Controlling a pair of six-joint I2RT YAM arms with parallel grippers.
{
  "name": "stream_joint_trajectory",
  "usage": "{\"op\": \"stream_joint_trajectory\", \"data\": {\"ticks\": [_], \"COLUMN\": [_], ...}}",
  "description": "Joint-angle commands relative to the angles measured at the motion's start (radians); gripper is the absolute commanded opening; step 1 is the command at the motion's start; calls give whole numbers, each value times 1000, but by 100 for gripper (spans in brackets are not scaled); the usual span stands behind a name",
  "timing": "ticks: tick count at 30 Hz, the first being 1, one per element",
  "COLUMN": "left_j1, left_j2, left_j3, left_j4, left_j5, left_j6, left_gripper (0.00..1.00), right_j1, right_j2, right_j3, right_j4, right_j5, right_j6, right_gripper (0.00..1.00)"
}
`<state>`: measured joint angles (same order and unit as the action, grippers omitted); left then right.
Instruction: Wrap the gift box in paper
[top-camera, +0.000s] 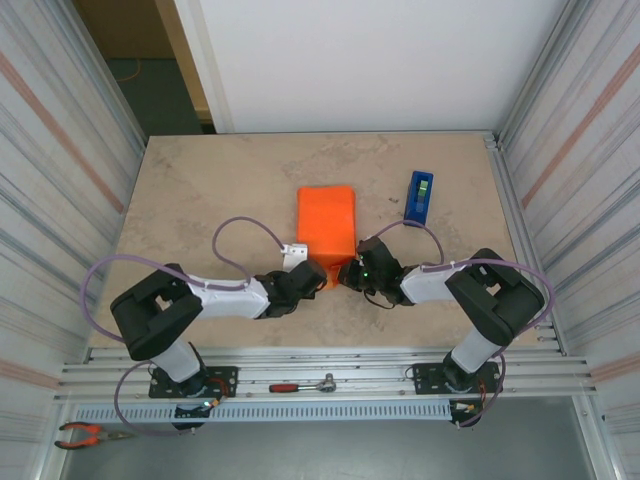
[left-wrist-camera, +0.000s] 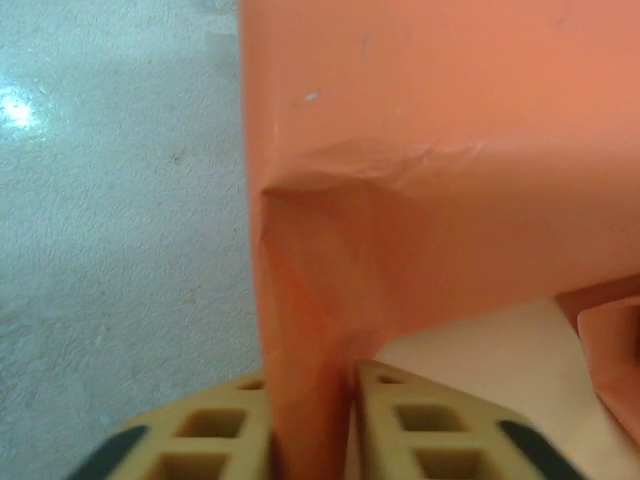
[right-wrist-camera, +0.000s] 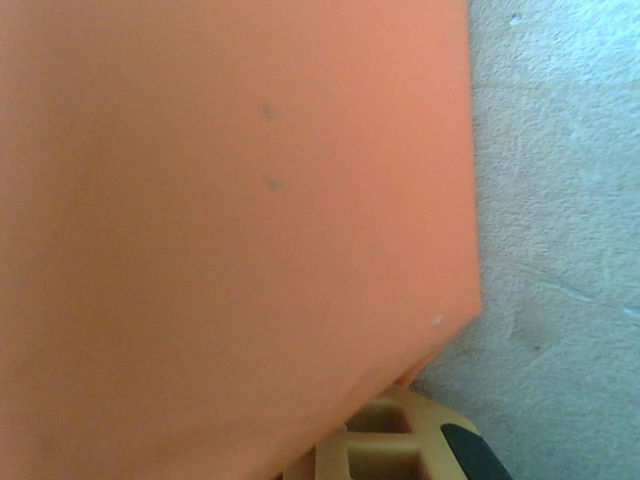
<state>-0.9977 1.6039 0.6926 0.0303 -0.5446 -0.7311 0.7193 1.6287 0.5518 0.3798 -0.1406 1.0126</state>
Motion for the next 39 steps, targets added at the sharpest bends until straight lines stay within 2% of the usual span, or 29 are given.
{"op": "stream_joint_trajectory", "data": {"ticks": [1, 3, 4, 7, 9, 10, 11, 12, 13, 14, 18, 19, 21, 24, 26, 28, 30, 39], "left_j1": [-13, -15, -15, -15, -15, -15, -15, -15, -15, -15, -16, -17, -19, -21, -21, -22, -21, -24], "left_j2": [-31, -38, -44, -49, -47, -45, -45, -44, -43, -42, -42, -40, -36, -29, -24, -19, -14, -15], "left_j3": [8, -7, -16, -24, -18, -16, -16, -16, -18, -21, -28, -25, -21, -19, -22, -22, -22, -9], "left_j4": [-47, -36, -30, -27, -40, -45, -50, -52, -48, -44, -37, -47, -63, -75, -75, -71, -67, -33], "left_j5": [-39, -39, -35, -32, -31, -32, -32, -33, -28, -24, -22, -24, -28, -28, -28, -28, -28, -23], "left_j6": [-23, -26, -27, -31, -31, -34, -35, -39, -39, -35, -39, -43, -51, -61, -65, -65, -64, -10], "left_gripper": [27, 6, 0, 0, 27, 32, 33, 33, 19, 0, 0, 15, 30, 35, 29, 11, 0, 0], "right_j1": [18, 20, 21, 22, 24, 24, 26, 26, 27, 28, 29, 28, 28, 29, 28, 28, 29, 29], "right_j2": [25, 25, 24, 26, 25, 26, 28, 27, 30, 30, 28, 28, 28, 29, 29, 31, 31, 31], "right_j3": [-15, -15, -15, -12, -12, -12, -10, -10, -9, -9, -9, -9, -9, -6, -7, -9, -9, -13], "right_j4": [-74, -76, -75, -78, -79, -80, -79, -79, -79, -81, -80, -81, -81, -81, -81, -81, -81, -78], "right_j5": [19, 21, 22, 21, 22, 22, 22, 21, 22, 23, 24, 25, 25, 24, 23, 25, 26, 25], "right_j6": [12, 12, 12, 12, 12, 12, 12, 12, 13, 12, 12, 12, 12, 11, 11, 11, 11, 11], "right_gripper": [0, 0, 0, 0, 0, 0, 0, 0, 0, 0, 0, 0, 0, 0, 0, 0, 0, 0]}}
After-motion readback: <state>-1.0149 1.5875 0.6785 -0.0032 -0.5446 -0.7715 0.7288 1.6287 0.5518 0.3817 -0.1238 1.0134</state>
